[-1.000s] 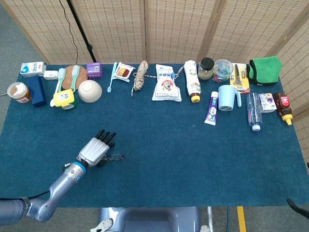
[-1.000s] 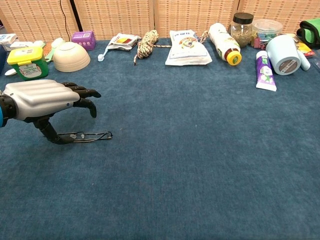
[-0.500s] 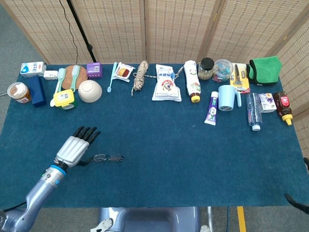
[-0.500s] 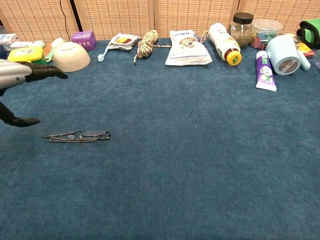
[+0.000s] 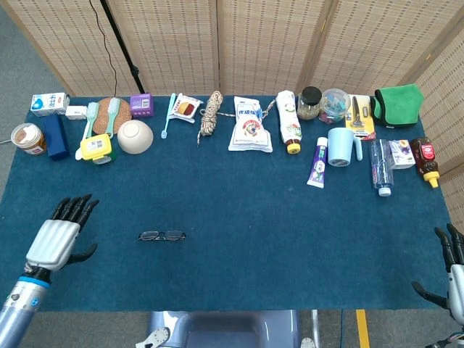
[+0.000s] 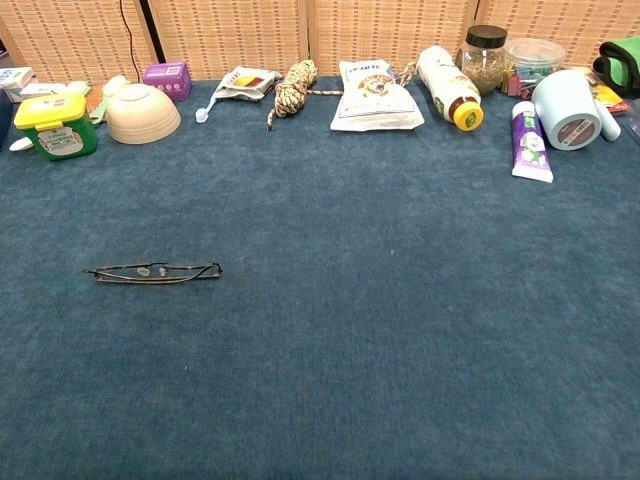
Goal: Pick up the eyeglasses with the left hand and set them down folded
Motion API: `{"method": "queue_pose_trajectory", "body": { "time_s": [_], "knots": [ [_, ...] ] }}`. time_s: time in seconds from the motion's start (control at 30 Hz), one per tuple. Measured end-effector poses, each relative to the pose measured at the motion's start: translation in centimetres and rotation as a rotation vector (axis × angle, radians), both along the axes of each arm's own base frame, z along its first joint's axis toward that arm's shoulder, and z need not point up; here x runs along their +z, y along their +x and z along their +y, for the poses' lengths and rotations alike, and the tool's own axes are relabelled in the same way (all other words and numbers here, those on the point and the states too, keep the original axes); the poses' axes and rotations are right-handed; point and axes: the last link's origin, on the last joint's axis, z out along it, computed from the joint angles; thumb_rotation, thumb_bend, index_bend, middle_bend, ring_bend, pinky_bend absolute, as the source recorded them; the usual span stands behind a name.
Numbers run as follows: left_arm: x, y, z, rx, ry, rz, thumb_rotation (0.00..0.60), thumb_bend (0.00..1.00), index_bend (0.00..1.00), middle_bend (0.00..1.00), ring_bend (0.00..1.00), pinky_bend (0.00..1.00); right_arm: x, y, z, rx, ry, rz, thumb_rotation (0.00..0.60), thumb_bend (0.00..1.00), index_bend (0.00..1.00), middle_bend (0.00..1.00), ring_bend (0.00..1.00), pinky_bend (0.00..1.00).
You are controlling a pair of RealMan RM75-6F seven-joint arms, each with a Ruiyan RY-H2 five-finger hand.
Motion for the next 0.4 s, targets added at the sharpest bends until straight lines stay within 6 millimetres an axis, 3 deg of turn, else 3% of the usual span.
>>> {"method": "queue_pose_trajectory", "body": {
  "time_s": [0.4],
  "knots": [
    [4.2,-2.3,-6.8,0.065,0.170,-0.012,0.492,0.28,0.00,0.00,0.00,0.00,-1.2,0.5,-1.4,0.061,0.036,-0.016,0.600,0.00,0.08,0.00,0.00,0.00]
  ]
}}
